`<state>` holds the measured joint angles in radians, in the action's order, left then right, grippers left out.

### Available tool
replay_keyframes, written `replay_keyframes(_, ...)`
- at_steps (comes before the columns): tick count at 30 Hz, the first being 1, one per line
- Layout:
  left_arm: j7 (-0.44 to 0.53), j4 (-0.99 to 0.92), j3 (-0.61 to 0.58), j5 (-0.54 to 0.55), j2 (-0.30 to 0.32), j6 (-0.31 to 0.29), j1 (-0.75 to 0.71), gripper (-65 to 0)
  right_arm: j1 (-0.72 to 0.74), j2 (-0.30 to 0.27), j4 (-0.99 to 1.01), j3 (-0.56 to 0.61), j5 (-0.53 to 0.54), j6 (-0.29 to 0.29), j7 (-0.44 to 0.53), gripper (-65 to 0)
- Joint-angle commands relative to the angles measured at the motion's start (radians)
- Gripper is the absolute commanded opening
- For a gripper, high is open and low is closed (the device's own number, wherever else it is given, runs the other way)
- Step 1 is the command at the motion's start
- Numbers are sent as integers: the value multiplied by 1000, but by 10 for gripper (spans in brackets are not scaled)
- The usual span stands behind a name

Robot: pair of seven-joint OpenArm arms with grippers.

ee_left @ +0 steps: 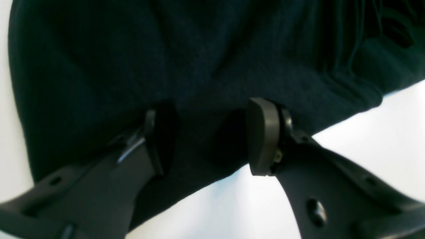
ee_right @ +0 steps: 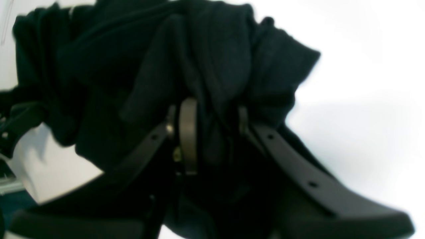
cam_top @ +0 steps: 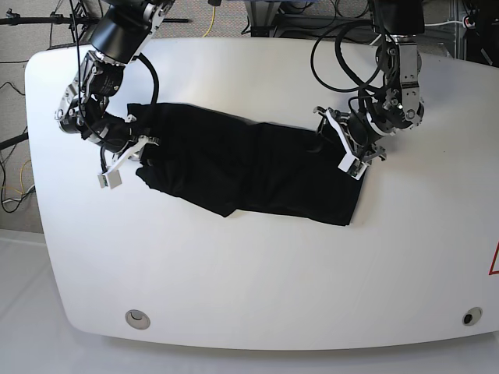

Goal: Fold the T-shirt properly
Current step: 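Drag the held shirt end with the right gripper to straighten the strip, then lift the shirt end with the right gripper and carry it toward the left gripper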

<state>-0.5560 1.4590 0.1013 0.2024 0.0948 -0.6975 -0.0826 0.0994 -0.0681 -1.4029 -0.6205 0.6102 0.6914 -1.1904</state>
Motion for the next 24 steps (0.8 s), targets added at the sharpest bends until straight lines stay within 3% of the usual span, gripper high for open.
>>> replay_keyframes(1,-32,5,-2,-13,2,-1,0,-331,28,5,-18,22,11,7,8,-561)
replay_keyframes(9,-31,4,-3,-12,7,-1,-2,-331,33,6,-18,24,9,7,1,-640)
replay_keyframes(24,-51,98,3,-20,18,-1,-26,-333,32,-4,-164,33,6,0,-2,-650)
